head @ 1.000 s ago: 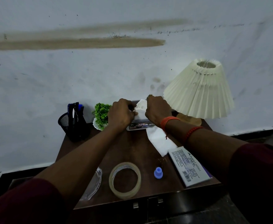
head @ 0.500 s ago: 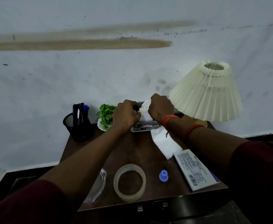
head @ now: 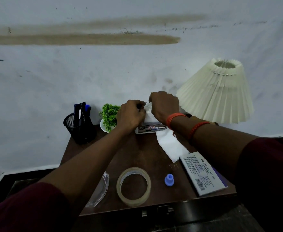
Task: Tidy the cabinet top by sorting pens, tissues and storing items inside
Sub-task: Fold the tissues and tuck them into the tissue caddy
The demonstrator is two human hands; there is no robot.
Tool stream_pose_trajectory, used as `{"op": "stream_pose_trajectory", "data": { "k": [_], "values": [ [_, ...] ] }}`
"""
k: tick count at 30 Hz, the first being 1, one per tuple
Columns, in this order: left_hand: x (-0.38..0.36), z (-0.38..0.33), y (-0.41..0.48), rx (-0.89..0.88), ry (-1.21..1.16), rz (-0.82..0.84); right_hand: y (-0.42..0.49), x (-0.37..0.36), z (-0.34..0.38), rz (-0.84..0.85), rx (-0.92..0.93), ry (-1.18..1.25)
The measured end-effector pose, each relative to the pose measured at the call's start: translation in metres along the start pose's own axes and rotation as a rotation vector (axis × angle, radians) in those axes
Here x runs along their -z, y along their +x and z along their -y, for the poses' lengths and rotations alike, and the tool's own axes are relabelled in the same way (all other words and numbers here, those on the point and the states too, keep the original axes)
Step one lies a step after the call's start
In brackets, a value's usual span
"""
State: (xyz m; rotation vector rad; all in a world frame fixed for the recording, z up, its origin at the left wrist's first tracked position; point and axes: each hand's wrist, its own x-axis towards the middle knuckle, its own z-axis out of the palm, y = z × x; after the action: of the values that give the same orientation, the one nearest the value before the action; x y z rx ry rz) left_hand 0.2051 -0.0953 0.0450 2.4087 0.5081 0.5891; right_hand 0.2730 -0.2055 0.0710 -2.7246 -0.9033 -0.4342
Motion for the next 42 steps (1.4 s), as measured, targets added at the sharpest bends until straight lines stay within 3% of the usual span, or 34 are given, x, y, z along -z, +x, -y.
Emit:
{"op": "stream_pose_trajectory", "data": {
  "k": [5,10,13,18,22,27,32,36,42],
  "values": [
    [-0.003,-0.002,0.000,-0.005,0.008,0.016,0.005,0.001,0.002,-0.006,0.117,-0.111],
    [-0.002,-0.001,-0.002,-0.014,0.022,0.029,0.003,-0.008,0.001,0.032,0.114,-0.117],
    [0.000,-0.002,-0.004,-0.038,0.003,-0.015,0.004,-0.011,-0.003,0.041,0.084,-0.024],
    [0.003,-0.016,-0.025,-0.098,-0.121,-0.242,-0.015,0.009,-0.010,0.013,0.067,0.263],
    [-0.009,-0.021,-0.051,-0.062,-0.094,-0.205,-0.057,0.019,-0.025,-0.011,0.185,0.278],
    [-0.029,-0.012,-0.071,0.157,-0.066,-0.013,-0.091,0.011,-0.055,0.000,0.129,0.218],
    [-0.041,-0.016,-0.080,0.396,-0.104,0.266,-0.102,-0.011,-0.083,0.152,-0.055,0.303],
    [-0.053,-0.022,-0.077,0.486,-0.127,0.279,-0.106,-0.024,-0.092,0.257,-0.244,0.332],
    [-0.071,-0.029,-0.067,0.650,-0.323,0.259,-0.108,-0.034,-0.084,0.309,-0.325,0.312]
  ]
}}
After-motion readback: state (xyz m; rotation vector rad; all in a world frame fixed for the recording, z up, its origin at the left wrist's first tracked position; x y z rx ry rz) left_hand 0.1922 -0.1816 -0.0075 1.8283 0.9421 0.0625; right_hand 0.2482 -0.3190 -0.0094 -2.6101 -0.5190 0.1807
